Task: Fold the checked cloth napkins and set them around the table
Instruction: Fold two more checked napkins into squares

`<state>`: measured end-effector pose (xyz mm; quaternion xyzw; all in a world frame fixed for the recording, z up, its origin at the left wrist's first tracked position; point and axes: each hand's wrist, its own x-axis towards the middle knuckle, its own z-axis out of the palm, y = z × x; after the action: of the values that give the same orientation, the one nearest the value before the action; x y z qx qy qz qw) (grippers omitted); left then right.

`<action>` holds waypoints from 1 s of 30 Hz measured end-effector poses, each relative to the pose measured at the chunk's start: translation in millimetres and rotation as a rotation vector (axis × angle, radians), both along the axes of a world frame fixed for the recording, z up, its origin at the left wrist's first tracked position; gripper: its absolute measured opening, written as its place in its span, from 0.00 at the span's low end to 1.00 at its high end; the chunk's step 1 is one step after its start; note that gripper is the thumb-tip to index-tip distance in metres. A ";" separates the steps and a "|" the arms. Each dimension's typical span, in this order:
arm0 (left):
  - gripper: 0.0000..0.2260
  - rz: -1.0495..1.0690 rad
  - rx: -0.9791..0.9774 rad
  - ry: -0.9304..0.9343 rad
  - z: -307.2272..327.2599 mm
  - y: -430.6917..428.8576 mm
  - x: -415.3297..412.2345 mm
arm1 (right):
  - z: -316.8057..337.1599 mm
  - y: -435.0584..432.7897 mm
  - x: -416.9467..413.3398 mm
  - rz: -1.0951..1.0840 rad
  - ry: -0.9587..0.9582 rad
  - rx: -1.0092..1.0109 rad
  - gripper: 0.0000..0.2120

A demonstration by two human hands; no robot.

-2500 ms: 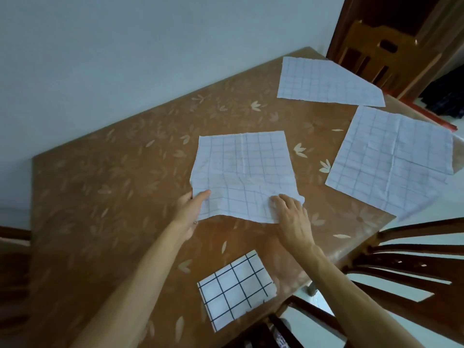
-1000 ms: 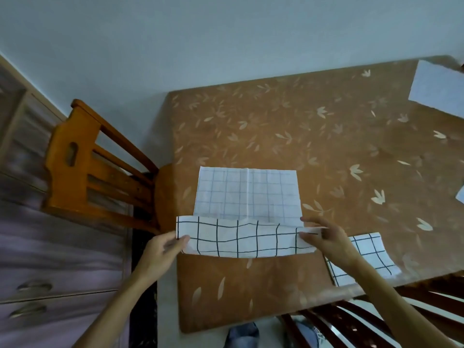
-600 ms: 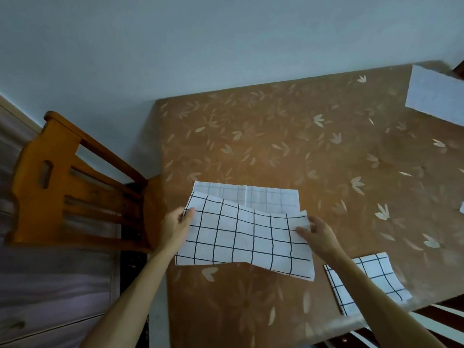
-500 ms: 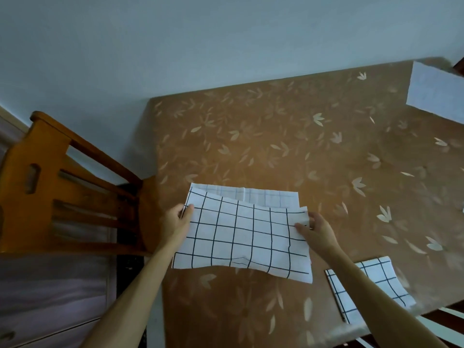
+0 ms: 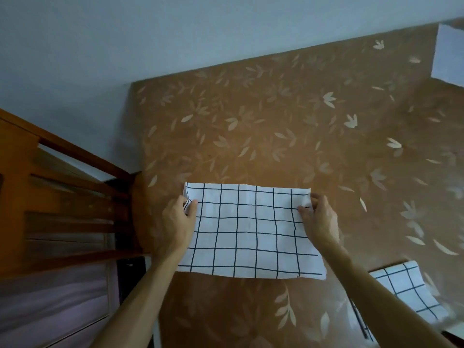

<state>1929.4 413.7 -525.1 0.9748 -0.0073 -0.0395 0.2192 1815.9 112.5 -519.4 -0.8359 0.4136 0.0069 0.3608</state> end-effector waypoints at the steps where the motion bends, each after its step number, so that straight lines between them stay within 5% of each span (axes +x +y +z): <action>1: 0.13 0.008 0.032 0.006 -1.5 -1.3 -1.5 | 0.1 2.0 -0.3 0.017 -0.006 -0.048 0.20; 6: 0.24 -0.024 0.253 -0.128 2.9 -5.3 -17.5 | 5.9 24.6 -11.0 0.158 -0.093 -0.381 0.24; 9: 0.24 -0.267 0.161 -0.263 0.8 -20.1 -38.7 | 3.2 55.6 -16.2 0.446 -0.126 -0.454 0.22; 14: 0.24 -0.681 0.131 -0.163 -25.6 -39.0 -86.0 | -27.4 109.9 -29.9 0.783 -0.079 -0.418 0.25; 30: 0.34 -0.697 0.353 0.024 -25.7 -14.1 -104.7 | -43.9 108.3 -55.5 0.842 0.042 -0.515 0.31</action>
<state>1824.8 399.6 -550.7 0.9360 -0.3287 -0.1238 0.0214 1760.3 220.8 -563.2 -0.9921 0.0355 0.0666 0.0999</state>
